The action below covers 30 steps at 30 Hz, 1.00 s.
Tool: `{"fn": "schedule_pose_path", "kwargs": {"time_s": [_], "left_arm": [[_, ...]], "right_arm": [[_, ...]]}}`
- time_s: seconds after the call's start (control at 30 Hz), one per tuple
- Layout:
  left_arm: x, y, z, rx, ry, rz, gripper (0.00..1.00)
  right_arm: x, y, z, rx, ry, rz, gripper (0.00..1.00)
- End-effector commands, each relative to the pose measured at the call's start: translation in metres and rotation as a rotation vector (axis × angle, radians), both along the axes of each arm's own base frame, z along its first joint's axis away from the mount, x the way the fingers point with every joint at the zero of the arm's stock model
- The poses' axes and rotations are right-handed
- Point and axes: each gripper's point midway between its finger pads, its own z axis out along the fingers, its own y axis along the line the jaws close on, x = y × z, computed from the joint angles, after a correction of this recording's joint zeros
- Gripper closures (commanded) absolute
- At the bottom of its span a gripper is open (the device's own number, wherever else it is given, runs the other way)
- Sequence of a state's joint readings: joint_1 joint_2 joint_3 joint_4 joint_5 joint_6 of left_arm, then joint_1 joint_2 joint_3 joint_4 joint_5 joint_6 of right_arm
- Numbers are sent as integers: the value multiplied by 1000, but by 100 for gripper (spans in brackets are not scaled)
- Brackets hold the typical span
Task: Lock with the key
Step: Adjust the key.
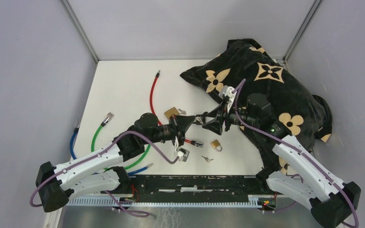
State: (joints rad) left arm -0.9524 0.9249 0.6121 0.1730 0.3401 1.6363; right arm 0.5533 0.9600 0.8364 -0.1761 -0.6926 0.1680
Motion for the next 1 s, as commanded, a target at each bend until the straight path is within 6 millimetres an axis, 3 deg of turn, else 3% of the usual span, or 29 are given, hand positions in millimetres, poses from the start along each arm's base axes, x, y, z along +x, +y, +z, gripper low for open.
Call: {"fn": "schedule_pose_path", "kwargs": {"time_s": [0.0,0.13,0.33,0.6,0.73,0.83,0.97], "left_arm": [[-9,14,-42,73,722,206,98],[-34,17,-63,96,1112,303,98],[-51,7,-54,21,1364,317,98],[-50,0,-47,-17,1405,306,98],[-49,-1,-46,-29,1401,299,98],[-49,-1,-46,-26,1394,298,98],[-49,-1,-46,-26,1391,296,98]], "right_arm": [[15,-22,22,-67,-386,-55,35],[-4,-15,25,69,-558,26,34],[-18,-4,19,133,-594,105,33],[-30,22,-11,122,-502,223,34],[-37,35,-25,106,-462,264,40],[-35,36,-34,77,-440,262,45],[-32,35,-43,45,-427,256,44]]}}
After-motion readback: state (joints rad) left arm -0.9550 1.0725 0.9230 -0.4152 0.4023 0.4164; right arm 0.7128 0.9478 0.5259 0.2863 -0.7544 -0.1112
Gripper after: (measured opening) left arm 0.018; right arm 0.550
